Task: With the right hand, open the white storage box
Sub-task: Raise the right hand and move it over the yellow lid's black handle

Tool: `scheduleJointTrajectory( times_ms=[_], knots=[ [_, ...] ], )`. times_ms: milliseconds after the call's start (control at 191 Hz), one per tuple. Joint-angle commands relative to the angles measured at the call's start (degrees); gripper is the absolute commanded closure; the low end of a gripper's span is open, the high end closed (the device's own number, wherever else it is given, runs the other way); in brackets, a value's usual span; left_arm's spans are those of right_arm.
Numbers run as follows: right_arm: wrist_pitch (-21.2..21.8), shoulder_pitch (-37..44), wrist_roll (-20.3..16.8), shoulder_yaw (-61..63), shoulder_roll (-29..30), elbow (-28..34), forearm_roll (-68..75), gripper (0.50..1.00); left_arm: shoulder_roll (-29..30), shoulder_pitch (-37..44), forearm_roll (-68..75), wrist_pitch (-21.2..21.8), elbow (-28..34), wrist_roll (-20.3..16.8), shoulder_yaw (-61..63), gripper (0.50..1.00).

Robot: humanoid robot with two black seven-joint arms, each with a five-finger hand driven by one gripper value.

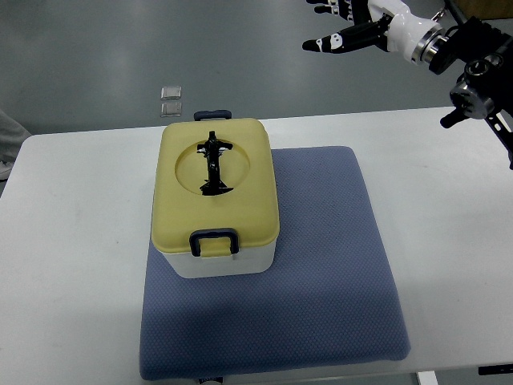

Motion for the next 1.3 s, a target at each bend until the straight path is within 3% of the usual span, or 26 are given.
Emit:
scheduleJointTrajectory(
  times_ms=[0,450,1297],
  knots=[
    [0.88,1.37,-0.08,0.01,-0.02,0.02,-0.02,0.581,0.0,0.0,-0.01,0.0,-0.01,0.03,0.0,0.5],
    [7.83,4.97,0.45,0.09,-1.25,0.9,-10.66,0.579,0.0,0.0,-0.01,0.0,-0.01,0.03,0.0,0.5],
    [7.83,11.39,0.53,-15.46,-0.11,14.61,-33.42,0.581,0.0,0.0,-0.01,0.0,-0.01,0.03,0.0,0.5]
  ],
)
